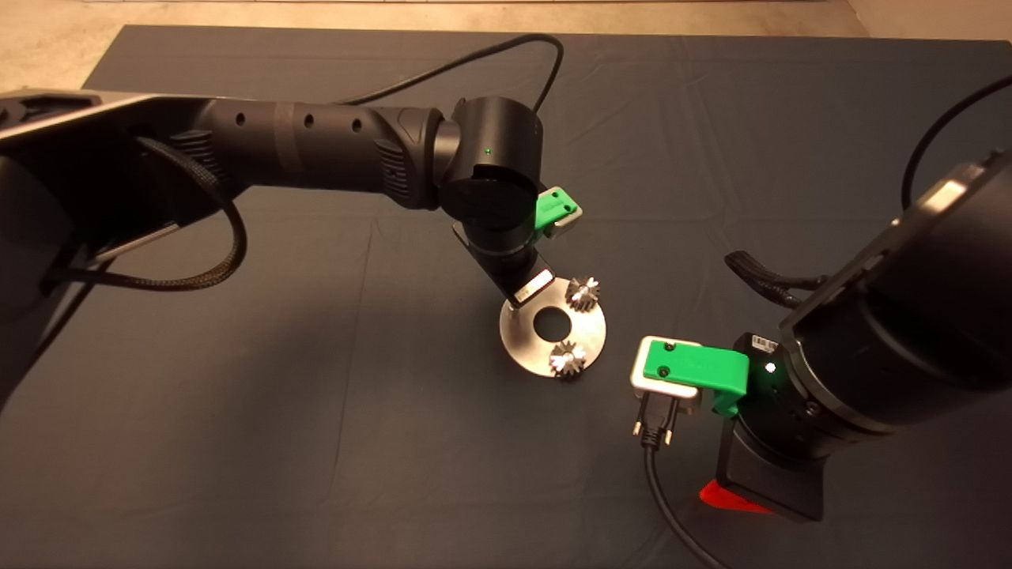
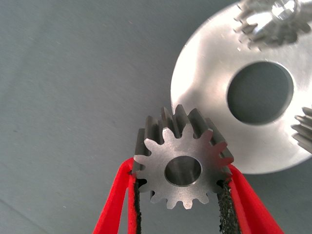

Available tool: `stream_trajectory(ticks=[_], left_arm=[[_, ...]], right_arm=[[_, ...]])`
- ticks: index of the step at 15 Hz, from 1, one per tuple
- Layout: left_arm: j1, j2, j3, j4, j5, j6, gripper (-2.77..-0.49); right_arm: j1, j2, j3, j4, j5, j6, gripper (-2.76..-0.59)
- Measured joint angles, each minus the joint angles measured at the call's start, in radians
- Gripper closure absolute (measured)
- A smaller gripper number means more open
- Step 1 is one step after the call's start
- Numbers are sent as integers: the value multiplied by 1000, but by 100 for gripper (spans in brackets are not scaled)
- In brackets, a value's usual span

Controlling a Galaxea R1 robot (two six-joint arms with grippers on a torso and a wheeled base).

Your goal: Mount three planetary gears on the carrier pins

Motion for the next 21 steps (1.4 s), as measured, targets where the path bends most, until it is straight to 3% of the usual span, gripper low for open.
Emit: stream_trajectory(ticks=[5, 21], left_arm=[[0, 0, 0, -42, 0, 0, -75], [20, 8, -40, -73, 0, 23, -75]], right_arm=[[0, 0, -2, 0, 0, 0, -191], [0, -3, -3, 0, 0, 0, -191]])
